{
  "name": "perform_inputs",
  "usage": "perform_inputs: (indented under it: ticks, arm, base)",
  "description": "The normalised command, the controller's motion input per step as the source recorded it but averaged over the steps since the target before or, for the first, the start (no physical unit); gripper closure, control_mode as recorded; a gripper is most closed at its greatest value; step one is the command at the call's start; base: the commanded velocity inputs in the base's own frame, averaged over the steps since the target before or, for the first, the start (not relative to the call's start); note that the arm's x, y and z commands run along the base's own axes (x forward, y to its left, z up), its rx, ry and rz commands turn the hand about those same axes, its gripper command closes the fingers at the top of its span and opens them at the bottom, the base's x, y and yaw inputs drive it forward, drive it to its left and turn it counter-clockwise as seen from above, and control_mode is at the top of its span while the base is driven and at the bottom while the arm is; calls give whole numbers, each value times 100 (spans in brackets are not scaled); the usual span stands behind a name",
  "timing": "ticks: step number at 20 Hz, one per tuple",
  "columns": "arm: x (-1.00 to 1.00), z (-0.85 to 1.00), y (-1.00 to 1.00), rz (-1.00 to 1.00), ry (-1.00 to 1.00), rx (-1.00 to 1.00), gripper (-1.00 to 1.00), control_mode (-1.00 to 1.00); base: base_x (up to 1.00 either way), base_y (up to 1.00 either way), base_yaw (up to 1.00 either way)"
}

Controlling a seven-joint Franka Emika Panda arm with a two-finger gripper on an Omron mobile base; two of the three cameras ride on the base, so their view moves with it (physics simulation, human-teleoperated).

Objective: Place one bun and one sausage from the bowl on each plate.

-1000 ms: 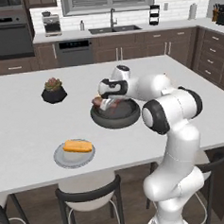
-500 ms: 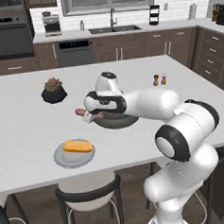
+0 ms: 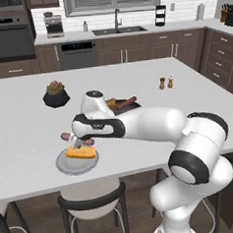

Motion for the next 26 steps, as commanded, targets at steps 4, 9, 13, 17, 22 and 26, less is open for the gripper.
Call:
perform_inputs:
  ticks: [4, 9, 13, 17, 22, 26]
  arm:
    - [-12, -57, 42, -4, 5, -7, 100, -100]
    - [24, -64, 18, -8, 0, -11, 100, -100]
    - [30, -46, 8, -10, 0, -6, 100, -100]
    - [28, -21, 6, -12, 0, 0, 100, -100]
    - [17, -30, 3, -13, 0, -2, -100, -100]
    - [-3, -3, 0, -10, -1, -2, -100, -100]
  base:
    - [0, 0, 0]
    - [0, 0, 0]
    - [0, 0, 0]
    - [0, 0, 0]
    - [0, 0, 0]
    - [0, 0, 0]
